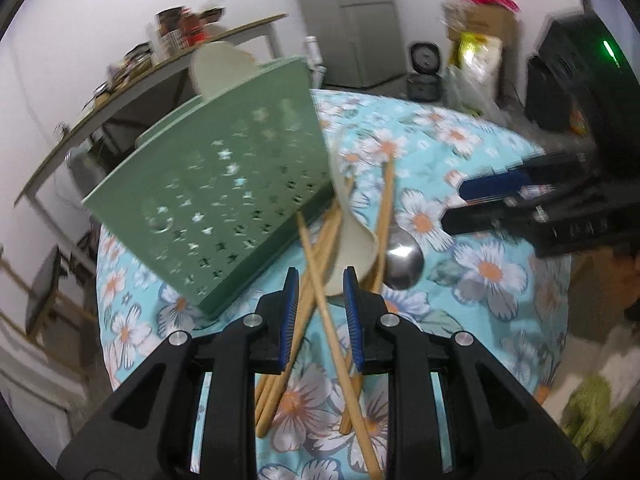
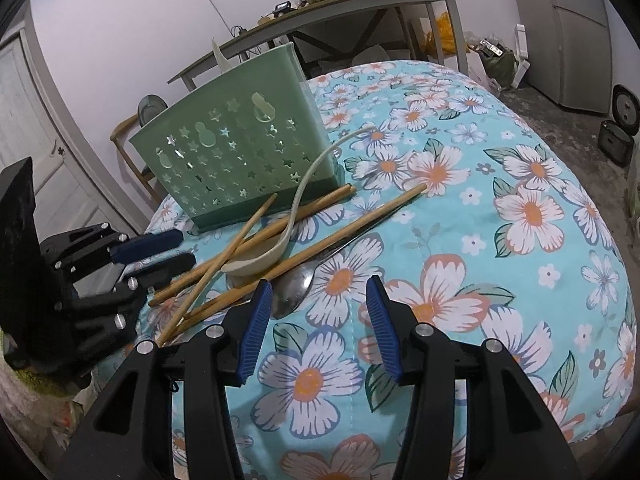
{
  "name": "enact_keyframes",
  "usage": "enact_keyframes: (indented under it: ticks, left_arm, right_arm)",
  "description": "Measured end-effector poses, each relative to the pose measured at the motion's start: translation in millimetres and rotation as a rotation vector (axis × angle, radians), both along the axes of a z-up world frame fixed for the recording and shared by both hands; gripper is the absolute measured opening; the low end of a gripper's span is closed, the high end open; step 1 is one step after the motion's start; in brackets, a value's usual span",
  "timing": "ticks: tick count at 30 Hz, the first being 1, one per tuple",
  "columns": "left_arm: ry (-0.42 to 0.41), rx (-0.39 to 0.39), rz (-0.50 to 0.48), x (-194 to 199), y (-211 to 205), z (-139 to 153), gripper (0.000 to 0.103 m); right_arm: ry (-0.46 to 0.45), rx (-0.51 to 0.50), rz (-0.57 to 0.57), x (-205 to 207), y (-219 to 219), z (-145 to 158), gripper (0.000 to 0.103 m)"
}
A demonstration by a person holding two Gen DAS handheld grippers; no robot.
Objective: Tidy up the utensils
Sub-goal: 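Lift the white spoon with the left gripper while the right gripper reaches the silver spoon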
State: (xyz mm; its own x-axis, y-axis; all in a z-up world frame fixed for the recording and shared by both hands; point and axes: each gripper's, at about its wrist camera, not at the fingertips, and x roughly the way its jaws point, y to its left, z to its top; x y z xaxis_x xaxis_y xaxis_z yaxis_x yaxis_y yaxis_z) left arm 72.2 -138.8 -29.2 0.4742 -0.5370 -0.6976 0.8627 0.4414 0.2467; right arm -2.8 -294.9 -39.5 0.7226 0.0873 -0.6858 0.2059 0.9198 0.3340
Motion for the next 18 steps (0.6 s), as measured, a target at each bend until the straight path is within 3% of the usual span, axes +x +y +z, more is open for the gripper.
enact_keyframes:
  ticks: [7,18]
  left_arm:
    - [-0.065,0.095,-0.067,-10,-14,-20,0.021]
    - [-0.076,0.113,-0.080,-3,-26,-33,0.021]
  right_arm:
    - [0.009,-0.001,0.011,4,3,-2,0.048]
    - [0.019,0.001,0.013,6,2,-6,0.048]
